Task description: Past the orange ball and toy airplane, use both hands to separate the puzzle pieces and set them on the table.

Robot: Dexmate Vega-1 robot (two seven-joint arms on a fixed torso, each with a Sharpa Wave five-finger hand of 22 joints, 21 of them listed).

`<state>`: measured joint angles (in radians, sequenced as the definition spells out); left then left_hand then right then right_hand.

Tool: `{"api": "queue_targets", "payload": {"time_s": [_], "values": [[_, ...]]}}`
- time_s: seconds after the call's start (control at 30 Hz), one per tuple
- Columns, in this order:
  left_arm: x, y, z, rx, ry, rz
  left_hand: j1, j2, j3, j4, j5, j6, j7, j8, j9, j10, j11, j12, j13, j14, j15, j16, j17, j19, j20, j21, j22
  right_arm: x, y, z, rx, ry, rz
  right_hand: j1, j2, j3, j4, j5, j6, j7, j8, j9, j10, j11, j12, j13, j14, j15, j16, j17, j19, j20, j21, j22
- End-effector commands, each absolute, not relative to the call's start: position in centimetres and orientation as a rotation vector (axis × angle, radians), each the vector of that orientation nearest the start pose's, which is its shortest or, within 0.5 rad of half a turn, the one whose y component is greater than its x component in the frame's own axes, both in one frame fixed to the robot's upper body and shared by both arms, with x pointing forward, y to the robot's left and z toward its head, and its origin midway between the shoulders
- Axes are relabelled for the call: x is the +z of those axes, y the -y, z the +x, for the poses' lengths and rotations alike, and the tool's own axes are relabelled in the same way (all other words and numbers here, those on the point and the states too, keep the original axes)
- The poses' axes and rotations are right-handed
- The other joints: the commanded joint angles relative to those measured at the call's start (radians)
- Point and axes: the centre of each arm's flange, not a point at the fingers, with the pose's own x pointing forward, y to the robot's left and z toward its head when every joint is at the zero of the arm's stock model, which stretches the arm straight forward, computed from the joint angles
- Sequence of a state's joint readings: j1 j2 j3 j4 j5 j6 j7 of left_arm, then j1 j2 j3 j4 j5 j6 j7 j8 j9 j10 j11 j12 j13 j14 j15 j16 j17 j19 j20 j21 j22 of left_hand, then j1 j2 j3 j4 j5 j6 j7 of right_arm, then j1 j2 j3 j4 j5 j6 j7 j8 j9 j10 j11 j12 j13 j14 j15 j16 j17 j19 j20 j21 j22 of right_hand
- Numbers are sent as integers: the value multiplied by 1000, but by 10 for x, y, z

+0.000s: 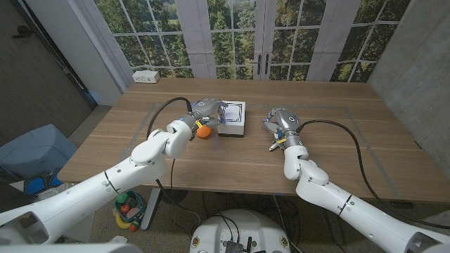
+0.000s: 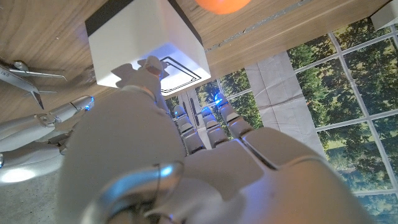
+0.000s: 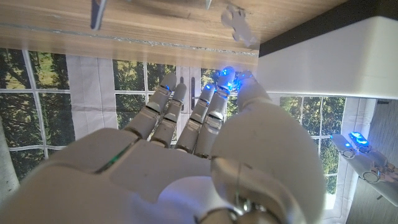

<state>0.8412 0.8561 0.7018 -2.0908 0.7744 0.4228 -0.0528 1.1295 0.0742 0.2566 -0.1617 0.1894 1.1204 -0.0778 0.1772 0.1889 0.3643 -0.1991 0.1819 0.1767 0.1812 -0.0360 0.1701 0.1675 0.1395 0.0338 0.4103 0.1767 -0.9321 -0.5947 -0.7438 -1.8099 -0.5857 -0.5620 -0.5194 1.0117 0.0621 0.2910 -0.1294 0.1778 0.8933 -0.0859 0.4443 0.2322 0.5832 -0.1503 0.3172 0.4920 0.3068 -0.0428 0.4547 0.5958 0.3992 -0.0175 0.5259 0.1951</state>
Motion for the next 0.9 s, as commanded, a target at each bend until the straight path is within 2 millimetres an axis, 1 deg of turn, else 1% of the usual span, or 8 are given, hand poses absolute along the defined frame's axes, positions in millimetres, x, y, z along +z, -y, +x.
{"api": "queue_targets", "payload": {"time_s": [0.03, 0.07, 0.1, 0.13, 0.33, 0.6, 0.7, 0.9], "values": [[10, -153, 533, 37, 663, 1667, -22, -7, -10, 3, 6, -52, 4, -6, 3, -28, 11, 0, 1, -16, -59, 6, 1, 0, 1, -12, 3, -67, 169, 577, -363, 535, -1215, -13, -1, -9, 0, -2, -51, -2, -22, -2, -12, 11, -10, 1, -7, -129, -3, 0, -9, 9, 2, 1], [10, -153, 533, 36, 657, 1672, -26, -10, -13, 4, 6, -58, 1, -6, 3, -28, 10, 1, 1, -20, -55, 5, 2, -2, 2, -14, 2, -66, 169, 576, -363, 533, -1215, -16, -1, -11, 0, -1, -59, -3, -26, -3, -22, 14, -15, 0, -9, -125, -4, -1, -11, 12, 2, 1], [10, -152, 533, 36, 653, 1679, -32, -16, -17, 4, 5, -80, 12, -9, 2, -32, 15, 2, 1, -22, -54, 6, 2, -1, 3, -17, 2, -66, 170, 576, -364, 535, -1216, -18, -1, -13, -1, -1, -72, -3, -33, -3, -23, 14, -16, 0, -10, -125, -4, 0, -12, 13, 2, 0], [10, -152, 533, 32, 646, 1685, -38, -21, -20, 4, 5, -111, 14, -11, 1, -47, 27, 1, 1, -25, -52, 7, 2, -1, 6, -22, 3, -66, 170, 576, -364, 535, -1215, -21, -1, -15, -1, -1, -83, -6, -38, -4, -25, 16, -18, -1, -12, -122, -4, 0, -13, 14, 2, 0], [10, -150, 533, 32, 630, 1707, -69, -38, -35, 9, 2, -204, 6, -10, -1, -88, 54, 1, 2, -51, -27, 7, 3, -11, 18, -44, 3, -64, 171, 575, -368, 537, -1205, -35, -1, -25, -3, -2, -160, 3, -78, -9, -52, 24, -35, -6, -19, -113, -6, -2, -17, 23, 3, -1], [11, -152, 530, 37, 650, 1685, -109, -46, -49, 17, -3, -363, -27, -18, -1, -119, 65, 4, 3, -61, -13, 10, 4, -14, 29, -64, 4, -63, 171, 574, -365, 566, -1178, -48, 9, -30, 2, -1, -193, 9, -98, -12, -67, 36, -44, -10, -22, -106, -5, -1, -19, 25, 5, -1], [11, -154, 529, 45, 678, 1653, -134, -47, -54, 20, -4, -503, -35, -21, -2, -135, 68, 6, 4, -61, -13, 11, 4, -13, 36, -76, 5, -63, 172, 574, -357, 578, -1156, -71, 23, -34, 13, 3, -217, 20, -114, -14, -83, 44, -52, -13, -23, -99, -5, -1, -21, 24, 6, -1], [12, -163, 526, 43, 757, 1546, -209, -23, -67, 46, -6, -674, -30, -16, -3, -157, 91, 9, 5, -54, -5, 15, 7, -11, 48, -93, 9, -65, 177, 574, -322, 601, -1097, -128, 60, -42, 38, 22, -293, 40, -161, -18, -126, 77, -72, -22, -25, -82, -6, 5, -27, 26, 10, 0]]}}
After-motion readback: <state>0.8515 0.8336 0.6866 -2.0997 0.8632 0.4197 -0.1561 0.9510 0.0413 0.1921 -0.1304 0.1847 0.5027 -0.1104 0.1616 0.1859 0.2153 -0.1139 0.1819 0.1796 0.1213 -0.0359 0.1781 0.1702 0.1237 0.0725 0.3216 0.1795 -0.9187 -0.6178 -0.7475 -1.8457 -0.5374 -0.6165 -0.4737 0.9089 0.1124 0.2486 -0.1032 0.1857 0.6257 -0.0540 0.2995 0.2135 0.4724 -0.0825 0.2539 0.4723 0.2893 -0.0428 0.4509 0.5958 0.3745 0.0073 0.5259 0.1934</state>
